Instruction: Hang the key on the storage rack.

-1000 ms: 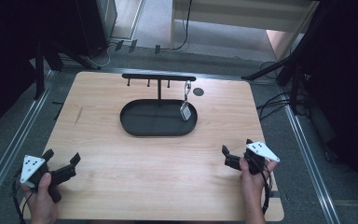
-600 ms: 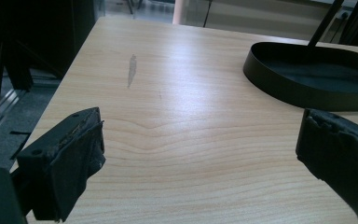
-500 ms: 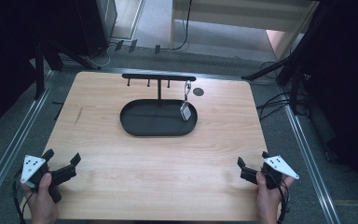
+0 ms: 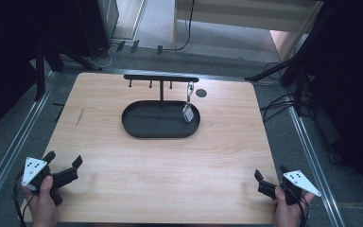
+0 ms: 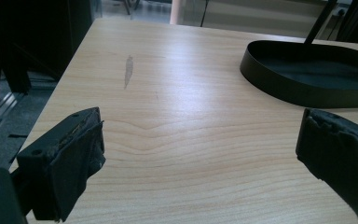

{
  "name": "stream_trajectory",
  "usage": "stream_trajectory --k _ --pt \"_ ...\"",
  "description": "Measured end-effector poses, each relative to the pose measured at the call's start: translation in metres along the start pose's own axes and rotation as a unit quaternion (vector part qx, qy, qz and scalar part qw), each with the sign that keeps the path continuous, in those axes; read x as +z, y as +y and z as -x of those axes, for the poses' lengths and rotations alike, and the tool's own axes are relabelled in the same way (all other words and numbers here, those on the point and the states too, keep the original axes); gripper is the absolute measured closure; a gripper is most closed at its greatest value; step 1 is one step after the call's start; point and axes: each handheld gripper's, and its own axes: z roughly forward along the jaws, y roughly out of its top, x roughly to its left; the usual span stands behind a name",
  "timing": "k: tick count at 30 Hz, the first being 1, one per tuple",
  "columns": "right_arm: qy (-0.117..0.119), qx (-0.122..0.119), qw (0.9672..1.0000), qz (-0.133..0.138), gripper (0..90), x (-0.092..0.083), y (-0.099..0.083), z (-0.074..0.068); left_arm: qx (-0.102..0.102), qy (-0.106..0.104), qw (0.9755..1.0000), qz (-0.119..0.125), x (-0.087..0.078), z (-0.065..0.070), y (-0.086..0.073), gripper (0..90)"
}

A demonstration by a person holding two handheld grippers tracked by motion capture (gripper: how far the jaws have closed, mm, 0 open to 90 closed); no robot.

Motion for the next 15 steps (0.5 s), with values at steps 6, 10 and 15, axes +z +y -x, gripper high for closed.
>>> stream_trajectory --k 6,10,15 --pt "0.008 0.007 0.9999 0.007 0.0 -0.0018 -0.0047 0.0035 0.002 -0.001 1.0000 0.002 -0.0004 0.0005 -0.0002 1.3" --pt "0.018 0.007 0.9997 0.016 0.0 -0.0021 -0.0050 0.0039 0.006 0.000 1.0000 0.002 -0.0002 0.0013 -0.0003 1.4" --pt "0.028 0.008 0.9993 0.021 0.0 -0.0033 -0.0055 0.0053 0.011 0.002 0.9999 -0.002 0.0002 0.0021 0.0000 1.4"
